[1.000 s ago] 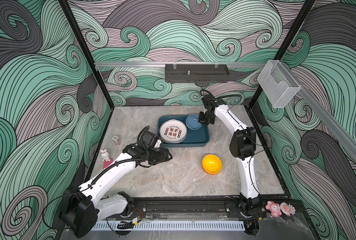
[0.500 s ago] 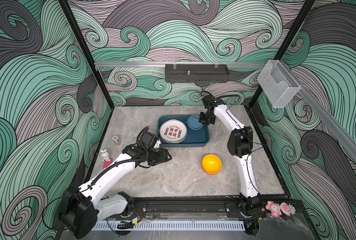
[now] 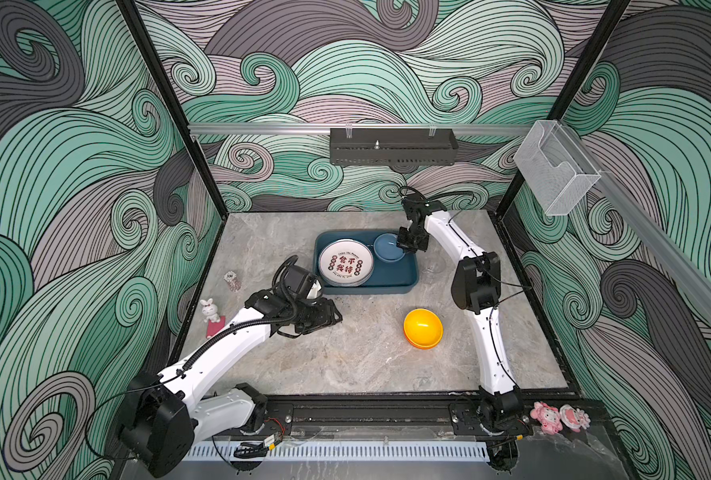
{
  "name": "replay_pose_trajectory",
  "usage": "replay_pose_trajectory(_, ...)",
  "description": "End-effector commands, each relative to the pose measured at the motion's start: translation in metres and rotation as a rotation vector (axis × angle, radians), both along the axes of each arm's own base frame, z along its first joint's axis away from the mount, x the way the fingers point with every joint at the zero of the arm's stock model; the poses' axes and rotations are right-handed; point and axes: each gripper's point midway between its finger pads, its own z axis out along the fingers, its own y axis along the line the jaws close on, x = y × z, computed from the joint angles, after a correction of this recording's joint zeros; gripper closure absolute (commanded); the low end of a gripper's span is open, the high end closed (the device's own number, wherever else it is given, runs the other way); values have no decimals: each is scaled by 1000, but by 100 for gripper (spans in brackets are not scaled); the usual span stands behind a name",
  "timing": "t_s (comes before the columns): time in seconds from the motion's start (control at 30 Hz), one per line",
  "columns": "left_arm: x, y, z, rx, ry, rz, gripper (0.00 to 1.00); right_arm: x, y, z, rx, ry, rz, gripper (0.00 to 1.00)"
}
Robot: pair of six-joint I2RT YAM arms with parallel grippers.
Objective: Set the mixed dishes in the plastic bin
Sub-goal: 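Lower the blue bowl into the teal bin beside the plates and release, then move the right gripper to the yellow bowl and grip its rim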
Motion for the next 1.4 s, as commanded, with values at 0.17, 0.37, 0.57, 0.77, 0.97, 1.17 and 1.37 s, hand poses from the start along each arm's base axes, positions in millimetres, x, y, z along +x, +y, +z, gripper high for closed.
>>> replay_pose_trajectory(0.17, -3, 2, -1, -6, 20, 10, 38, 5, -3, -3, -6, 0, -20, 97)
replay_pose_trajectory(0.37, -3, 1, -1, -10, 19, 12, 38, 4, -3, 4, -9, -8, -18, 85)
replay_pose_trajectory(0.57, -2, -1, 2, -21, 11, 9, 38, 2, -7, 25, -17, -39, -10, 82)
replay_pose_trajectory(0.77, -1, -1, 9, -32, -14, 10, 38, -6, -9, 56, -17, -81, 0, 80)
replay_pose_trajectory(0.97, 3, -2, 19, -45, -56, 4, 37, -21, -8, 88, -19, -124, 32, 77)
replay_pose_trajectory(1.17, 9, -6, 28, -66, -93, -7, 35, -44, 0, 110, 2, -145, 91, 75)
replay_pose_trajectory(1.37, 14, -14, 37, -96, -129, -46, 33, -74, 4, 124, 55, -189, 129, 72)
